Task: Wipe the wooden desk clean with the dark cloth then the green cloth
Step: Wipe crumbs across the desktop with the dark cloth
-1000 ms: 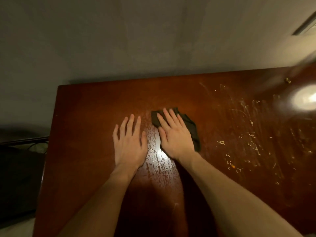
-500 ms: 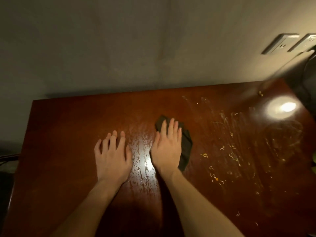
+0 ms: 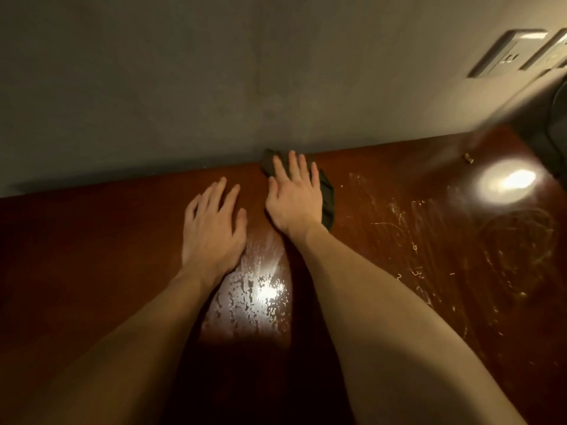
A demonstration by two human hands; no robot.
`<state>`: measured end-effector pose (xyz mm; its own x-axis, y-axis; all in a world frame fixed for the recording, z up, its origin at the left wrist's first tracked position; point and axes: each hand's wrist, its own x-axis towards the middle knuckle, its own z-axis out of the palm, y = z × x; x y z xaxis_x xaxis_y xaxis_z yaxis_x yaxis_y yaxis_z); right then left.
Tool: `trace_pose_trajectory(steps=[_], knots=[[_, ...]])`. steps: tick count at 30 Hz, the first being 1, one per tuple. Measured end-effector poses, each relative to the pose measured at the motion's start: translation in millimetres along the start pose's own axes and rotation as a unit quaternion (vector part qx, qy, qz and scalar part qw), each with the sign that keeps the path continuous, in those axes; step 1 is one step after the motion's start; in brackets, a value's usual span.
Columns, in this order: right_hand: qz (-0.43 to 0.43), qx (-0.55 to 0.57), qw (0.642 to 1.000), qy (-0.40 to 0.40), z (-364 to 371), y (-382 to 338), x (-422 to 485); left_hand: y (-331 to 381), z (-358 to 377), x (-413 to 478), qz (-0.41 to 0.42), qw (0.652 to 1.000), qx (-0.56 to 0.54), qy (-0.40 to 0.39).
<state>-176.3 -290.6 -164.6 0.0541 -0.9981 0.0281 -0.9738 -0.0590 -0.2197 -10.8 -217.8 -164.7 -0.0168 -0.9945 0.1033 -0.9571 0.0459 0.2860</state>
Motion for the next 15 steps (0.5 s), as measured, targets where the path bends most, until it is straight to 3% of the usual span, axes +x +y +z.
trace_pose_trajectory(steps=[7, 11, 15], knots=[[0.294, 0.037, 0.954, 0.054, -5.0, -2.6, -63.1, 6.6, -12.2, 0.0, -0.014, 1.0, -0.005, -0.019], [0.271, 0.027, 0.961, 0.056, 1.2, -15.6, -104.5, 6.9, -12.5, 1.8, -0.015, 1.0, -0.009, -0.023], [0.191, 0.024, 0.981, 0.031, -1.5, -4.2, -71.0, 7.5, -11.1, 1.4, -0.01, 1.0, 0.002, -0.012]])
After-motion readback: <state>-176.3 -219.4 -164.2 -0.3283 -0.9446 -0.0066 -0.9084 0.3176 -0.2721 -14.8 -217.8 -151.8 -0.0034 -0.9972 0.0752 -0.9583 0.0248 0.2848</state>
